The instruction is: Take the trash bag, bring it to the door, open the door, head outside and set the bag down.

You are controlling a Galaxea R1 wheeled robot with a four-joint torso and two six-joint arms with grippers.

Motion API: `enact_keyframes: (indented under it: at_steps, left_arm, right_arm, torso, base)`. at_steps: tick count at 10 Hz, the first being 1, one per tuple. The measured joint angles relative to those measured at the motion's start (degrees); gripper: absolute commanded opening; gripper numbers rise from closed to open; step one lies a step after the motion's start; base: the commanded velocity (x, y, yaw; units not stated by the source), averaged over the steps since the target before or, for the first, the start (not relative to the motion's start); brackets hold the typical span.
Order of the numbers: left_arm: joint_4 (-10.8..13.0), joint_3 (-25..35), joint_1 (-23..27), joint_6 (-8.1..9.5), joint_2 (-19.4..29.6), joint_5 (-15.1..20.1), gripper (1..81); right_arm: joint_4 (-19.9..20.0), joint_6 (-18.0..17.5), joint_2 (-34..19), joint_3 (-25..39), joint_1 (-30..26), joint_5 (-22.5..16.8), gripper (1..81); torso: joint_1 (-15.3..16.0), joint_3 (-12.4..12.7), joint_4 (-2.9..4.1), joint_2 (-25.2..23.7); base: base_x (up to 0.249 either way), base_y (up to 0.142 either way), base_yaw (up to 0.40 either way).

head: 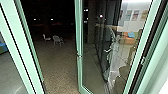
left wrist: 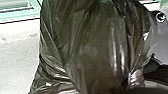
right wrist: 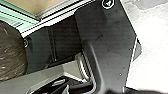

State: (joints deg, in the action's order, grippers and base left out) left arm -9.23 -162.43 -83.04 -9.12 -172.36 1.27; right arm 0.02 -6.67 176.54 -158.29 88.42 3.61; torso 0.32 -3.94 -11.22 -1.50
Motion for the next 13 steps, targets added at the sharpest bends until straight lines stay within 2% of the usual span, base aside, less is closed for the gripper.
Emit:
enact_keyframes:
  at_steps: [5,13]
  left_arm:
    - [0.0,0.0,0.0,0.00,-0.2,0.0,1.0]
    - [0.0,0.0,0.0,0.00,-0.2,0.0,1.0]
  right_arm:
    - [0.0,0.0,0.0,0.0,0.0,0.0,81.1]
    - [0.0,0.0,0.2,0.1,0.0,0.0,81.1]
  torso:
    - [0.0,0.0,0.00,0.0]
    - [0.0,0.0,0.00,0.0]
  base:
    - [0.000,-0.126,0.000]
    - [0.000,0.000,0.000]
